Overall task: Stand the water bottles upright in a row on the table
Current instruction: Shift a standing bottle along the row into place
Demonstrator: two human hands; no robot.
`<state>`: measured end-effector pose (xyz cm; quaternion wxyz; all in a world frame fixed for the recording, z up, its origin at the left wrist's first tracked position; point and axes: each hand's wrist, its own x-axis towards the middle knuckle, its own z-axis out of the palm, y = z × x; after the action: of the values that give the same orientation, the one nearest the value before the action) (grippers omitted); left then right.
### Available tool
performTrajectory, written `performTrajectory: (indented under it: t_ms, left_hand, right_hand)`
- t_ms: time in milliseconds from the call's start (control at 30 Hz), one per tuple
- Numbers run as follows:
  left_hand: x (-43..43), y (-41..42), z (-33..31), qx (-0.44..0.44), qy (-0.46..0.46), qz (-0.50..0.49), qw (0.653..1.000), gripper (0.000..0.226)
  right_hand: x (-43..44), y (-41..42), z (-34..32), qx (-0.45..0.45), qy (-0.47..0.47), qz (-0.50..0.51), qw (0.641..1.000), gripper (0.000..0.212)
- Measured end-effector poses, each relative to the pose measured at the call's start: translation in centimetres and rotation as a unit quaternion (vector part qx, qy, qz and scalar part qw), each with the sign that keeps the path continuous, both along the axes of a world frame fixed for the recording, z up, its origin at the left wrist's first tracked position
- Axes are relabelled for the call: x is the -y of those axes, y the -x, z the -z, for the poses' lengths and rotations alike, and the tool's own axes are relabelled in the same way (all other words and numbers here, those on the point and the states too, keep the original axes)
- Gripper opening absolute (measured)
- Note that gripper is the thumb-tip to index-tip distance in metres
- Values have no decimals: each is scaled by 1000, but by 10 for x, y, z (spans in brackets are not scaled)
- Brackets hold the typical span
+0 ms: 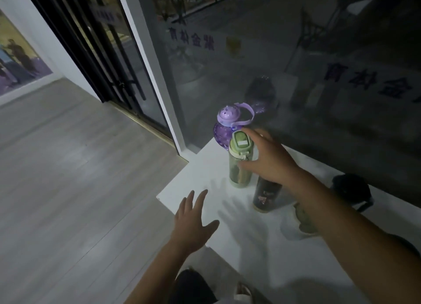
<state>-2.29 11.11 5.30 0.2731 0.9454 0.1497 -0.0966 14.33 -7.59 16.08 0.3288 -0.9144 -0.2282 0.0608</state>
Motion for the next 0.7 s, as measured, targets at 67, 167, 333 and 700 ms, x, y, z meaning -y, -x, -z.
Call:
performTrajectory:
  t_ms: [67,167,333,700]
  left_hand:
    - [-10,-24,9,-29,-12,24,999,87]
    - [-31,-66,24,-62,-29,66,995,86]
    - [-62,-129,44,-111,-35,149,982,86]
    - [-116,-210,88,-113,-105,331,931,84]
  right_hand:
    - [-8,-20,12,-19,40,-5,999,91]
    - [-20,-35,24,-43,69,0,997,86]
    - [-37,-43,30,-89,62,51,993,82]
    - [-54,-75,23,-131,1,252,959,74]
